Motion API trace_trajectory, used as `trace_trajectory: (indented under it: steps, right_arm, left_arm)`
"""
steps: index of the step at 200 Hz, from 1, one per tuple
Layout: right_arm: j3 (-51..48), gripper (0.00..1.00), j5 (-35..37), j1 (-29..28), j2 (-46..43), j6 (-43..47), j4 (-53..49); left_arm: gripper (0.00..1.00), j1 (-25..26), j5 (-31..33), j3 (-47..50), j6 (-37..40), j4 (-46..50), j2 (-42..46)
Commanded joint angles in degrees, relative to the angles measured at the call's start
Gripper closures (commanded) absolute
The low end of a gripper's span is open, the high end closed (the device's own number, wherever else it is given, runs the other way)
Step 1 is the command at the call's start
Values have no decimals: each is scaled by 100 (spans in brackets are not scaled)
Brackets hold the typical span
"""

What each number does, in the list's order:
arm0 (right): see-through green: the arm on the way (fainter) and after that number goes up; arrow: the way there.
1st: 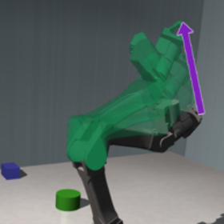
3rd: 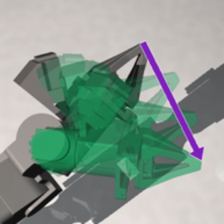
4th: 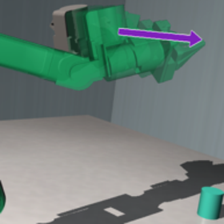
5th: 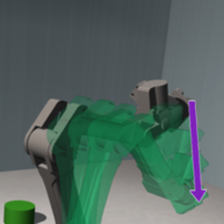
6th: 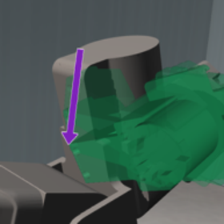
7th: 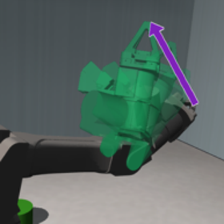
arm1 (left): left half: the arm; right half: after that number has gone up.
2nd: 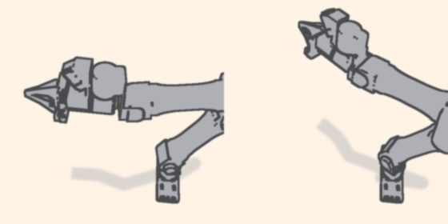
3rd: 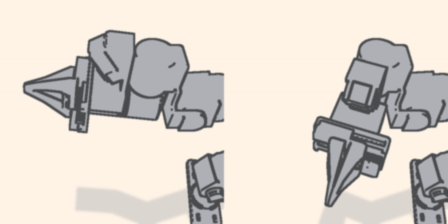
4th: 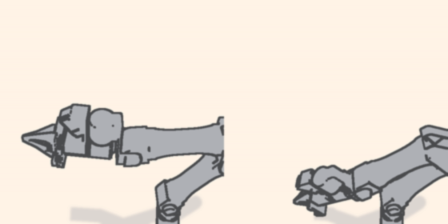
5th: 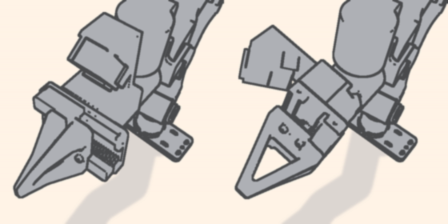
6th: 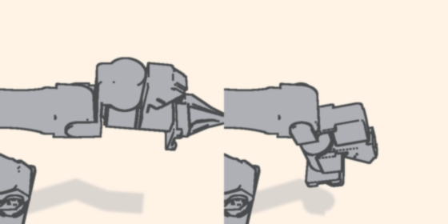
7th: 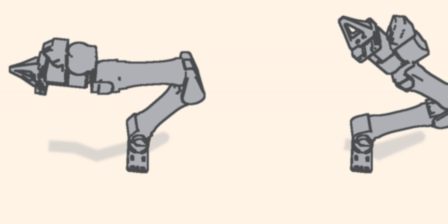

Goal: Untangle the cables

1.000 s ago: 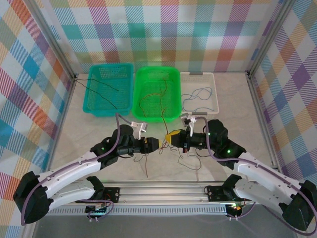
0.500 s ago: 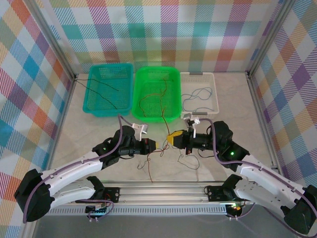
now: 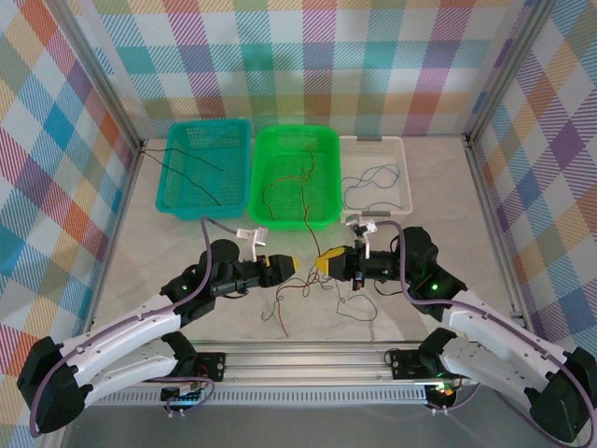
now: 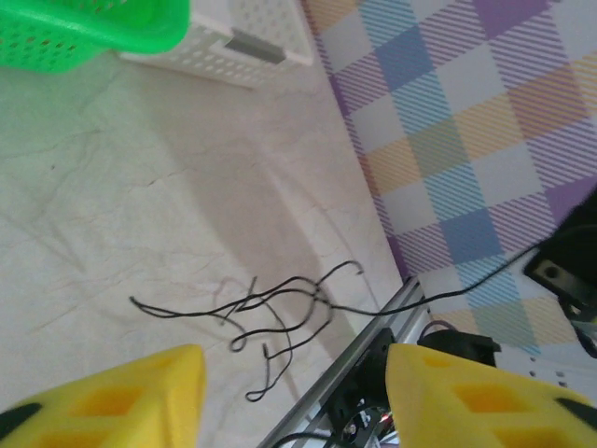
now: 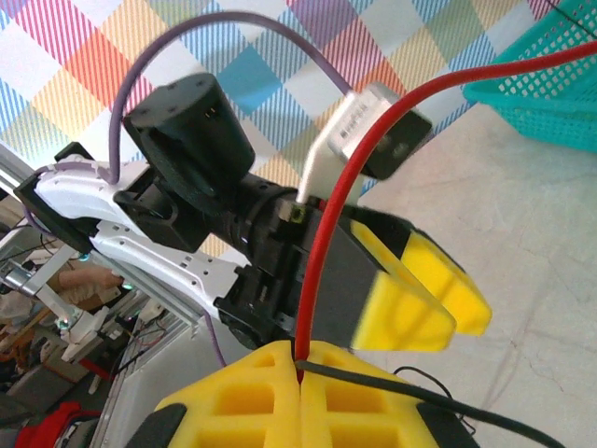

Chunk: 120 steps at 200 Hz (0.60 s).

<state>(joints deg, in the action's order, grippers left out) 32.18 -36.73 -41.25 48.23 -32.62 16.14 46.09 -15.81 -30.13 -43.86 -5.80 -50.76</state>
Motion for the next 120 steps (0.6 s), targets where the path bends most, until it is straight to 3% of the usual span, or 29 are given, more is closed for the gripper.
trace_trajectory:
  steps: [1,34,120]
  right_arm:
    - [25,100,-242,13,34,-69,328]
    - [25,100,-119,21,64,-78,252]
    - [141,100,-91,21,440,-406,341]
  left_arm:
    - [38,15,-323,-37,-226,-507,79]
    - [35,18,-792,13,-261,-808,168]
    - [41,188,-1145,566,-571,-1886,459]
